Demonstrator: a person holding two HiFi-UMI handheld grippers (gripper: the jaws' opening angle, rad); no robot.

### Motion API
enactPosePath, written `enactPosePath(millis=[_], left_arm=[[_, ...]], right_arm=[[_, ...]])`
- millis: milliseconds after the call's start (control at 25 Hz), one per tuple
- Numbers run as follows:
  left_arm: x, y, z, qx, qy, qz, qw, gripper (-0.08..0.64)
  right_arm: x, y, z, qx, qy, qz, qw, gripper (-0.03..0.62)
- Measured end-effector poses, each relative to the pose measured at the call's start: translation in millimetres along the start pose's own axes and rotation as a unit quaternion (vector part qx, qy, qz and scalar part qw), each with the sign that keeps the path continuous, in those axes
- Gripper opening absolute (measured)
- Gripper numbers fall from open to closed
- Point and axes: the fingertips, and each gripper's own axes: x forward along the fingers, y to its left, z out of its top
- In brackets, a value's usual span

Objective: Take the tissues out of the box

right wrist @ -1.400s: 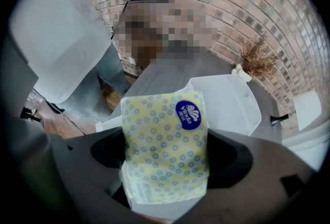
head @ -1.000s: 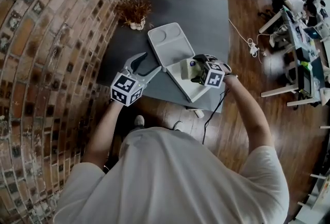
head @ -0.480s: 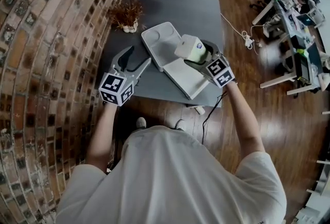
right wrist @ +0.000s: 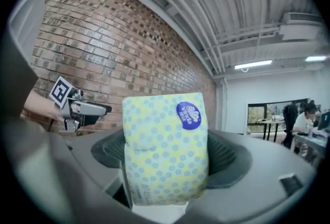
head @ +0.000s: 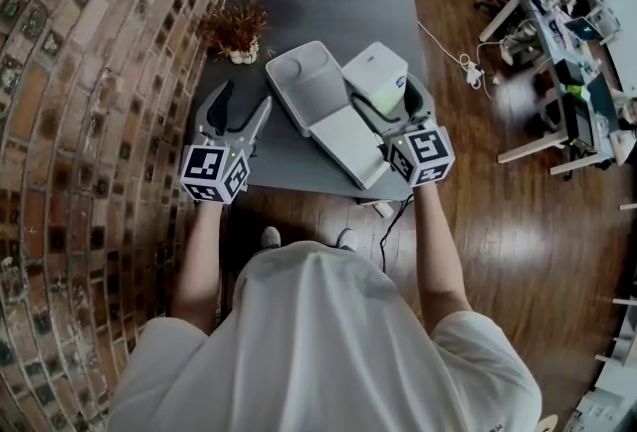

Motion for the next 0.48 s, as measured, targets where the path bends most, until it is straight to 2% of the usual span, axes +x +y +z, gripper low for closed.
enactPosePath(millis=[200,320,480], left_arm=[[-9,7,12,-0.012,-0.022,0.018,0.9995,0.299],[-17,12,17,0.004,-0.032,0.034,0.9989,0.299],[-26,16,21,0.014,-0.042,0.058,0.9973,0.299]], right_arm=[[-32,-23,17,0.037,-0.051,-0.095,0.994,0.443],[-54,-31,17,0.031,-0.055,-0.142,0.988,0.449],[-76,-27,8,0.023,-0.045,-0.181,0.982,0.457]])
